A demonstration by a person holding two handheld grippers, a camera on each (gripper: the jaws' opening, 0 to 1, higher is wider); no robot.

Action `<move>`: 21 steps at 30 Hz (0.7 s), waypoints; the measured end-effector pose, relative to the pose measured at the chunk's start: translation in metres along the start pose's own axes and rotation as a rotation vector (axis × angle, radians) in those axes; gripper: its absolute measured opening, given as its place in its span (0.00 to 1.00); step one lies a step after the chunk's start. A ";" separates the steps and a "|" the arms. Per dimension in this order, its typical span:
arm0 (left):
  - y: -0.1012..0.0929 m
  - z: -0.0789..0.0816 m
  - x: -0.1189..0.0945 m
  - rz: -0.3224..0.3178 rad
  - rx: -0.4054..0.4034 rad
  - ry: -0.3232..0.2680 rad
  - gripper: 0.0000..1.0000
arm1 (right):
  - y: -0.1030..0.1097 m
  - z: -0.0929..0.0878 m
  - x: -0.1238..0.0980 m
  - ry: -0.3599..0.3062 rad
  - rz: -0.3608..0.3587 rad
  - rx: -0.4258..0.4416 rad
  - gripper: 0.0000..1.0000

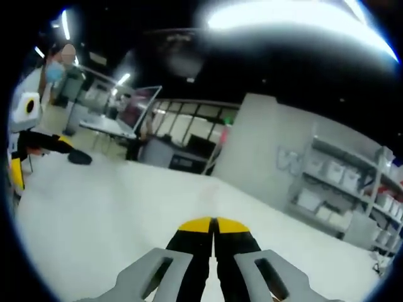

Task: Open the resealable bag by pulling the two sides of the seal apart until the entire bag opening is separated and visibly accessible.

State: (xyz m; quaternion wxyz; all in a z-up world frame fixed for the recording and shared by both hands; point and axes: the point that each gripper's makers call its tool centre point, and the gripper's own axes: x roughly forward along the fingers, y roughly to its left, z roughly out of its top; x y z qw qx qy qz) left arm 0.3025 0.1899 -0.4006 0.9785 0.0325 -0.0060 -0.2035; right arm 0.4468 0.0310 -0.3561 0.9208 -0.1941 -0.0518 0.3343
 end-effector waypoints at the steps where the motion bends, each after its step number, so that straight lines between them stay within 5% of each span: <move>1: 0.000 0.000 0.000 0.000 0.000 0.000 0.96 | 0.000 0.000 -0.001 -0.003 0.002 0.003 0.00; 21: -0.010 -0.002 0.003 -0.015 -0.005 0.007 0.96 | 0.005 -0.004 -0.022 -0.029 0.010 0.040 0.00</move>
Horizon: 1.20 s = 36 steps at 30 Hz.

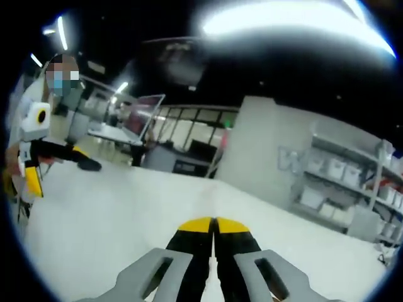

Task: Open the resealable bag by pulling the two sides of the seal apart until the entire bag opening is separated and visibly accessible.

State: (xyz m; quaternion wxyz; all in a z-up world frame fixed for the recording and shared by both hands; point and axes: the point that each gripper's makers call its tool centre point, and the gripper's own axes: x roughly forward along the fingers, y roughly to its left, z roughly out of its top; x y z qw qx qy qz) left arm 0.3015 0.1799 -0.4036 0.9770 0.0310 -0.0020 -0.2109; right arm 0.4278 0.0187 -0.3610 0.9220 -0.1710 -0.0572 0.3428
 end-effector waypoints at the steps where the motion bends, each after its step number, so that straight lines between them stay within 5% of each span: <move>1: 0.000 0.000 0.000 -0.001 0.000 0.000 0.96 | 0.000 0.000 -0.002 -0.002 -0.001 0.000 0.00; 36: -0.017 -0.003 0.006 -0.033 -0.004 0.012 0.96 | 0.019 -0.005 -0.053 -0.037 -0.006 0.055 0.00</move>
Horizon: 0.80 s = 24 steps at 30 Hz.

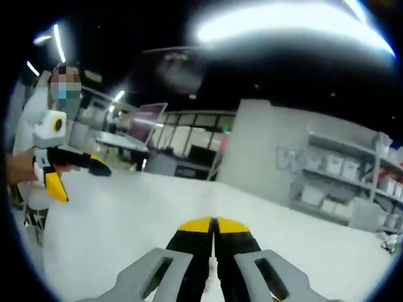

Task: Open the resealable bag by pulling the two sides of the seal apart until the entire bag opening is separated and visibly accessible.

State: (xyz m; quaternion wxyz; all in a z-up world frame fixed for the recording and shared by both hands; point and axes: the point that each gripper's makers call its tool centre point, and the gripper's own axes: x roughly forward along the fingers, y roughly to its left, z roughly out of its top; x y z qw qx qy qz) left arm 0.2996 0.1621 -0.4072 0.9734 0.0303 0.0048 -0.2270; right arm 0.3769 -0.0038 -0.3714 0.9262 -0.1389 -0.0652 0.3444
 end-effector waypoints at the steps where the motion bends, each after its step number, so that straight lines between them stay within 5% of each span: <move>1: 0.000 0.000 0.000 0.000 0.001 0.000 0.96 | 0.000 0.000 -0.001 -0.001 -0.001 0.004 0.00; 24: -0.010 0.004 0.003 -0.033 -0.014 -0.013 0.96 | 0.011 0.013 -0.027 -0.041 -0.005 0.031 0.00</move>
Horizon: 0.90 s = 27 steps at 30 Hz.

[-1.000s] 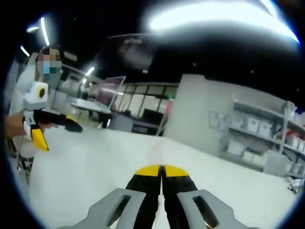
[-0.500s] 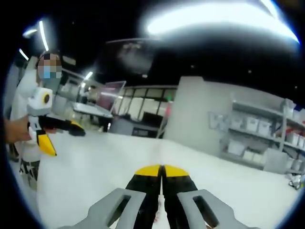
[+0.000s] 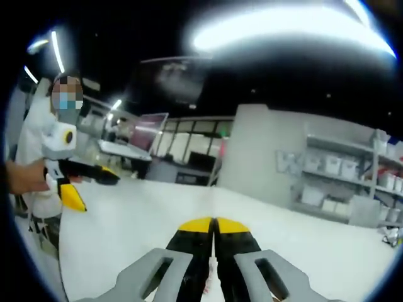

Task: Open the resealable bag by pulling the two sides of the seal apart until the entire bag opening is separated and visibly accessible.

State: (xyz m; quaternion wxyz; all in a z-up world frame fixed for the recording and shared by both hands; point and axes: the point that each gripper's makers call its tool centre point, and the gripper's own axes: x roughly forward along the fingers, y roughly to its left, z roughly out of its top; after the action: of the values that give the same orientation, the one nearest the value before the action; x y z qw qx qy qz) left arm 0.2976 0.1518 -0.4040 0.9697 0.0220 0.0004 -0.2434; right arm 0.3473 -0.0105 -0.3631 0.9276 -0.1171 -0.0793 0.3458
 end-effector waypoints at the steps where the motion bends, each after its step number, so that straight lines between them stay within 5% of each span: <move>1: 0.000 0.000 0.000 0.000 0.001 -0.001 0.96 | 0.000 0.000 -0.001 -0.001 -0.001 0.000 0.00; 27: -0.029 -0.001 -0.002 -0.071 -0.010 -0.011 0.95 | 0.017 -0.002 -0.025 -0.016 -0.009 0.041 0.00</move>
State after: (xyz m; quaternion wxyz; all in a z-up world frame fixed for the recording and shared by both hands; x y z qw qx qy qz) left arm 0.2818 0.1275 -0.4064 0.9605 0.0156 -0.0030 -0.2779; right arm 0.3183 -0.0145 -0.3718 0.9307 -0.0951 -0.0805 0.3439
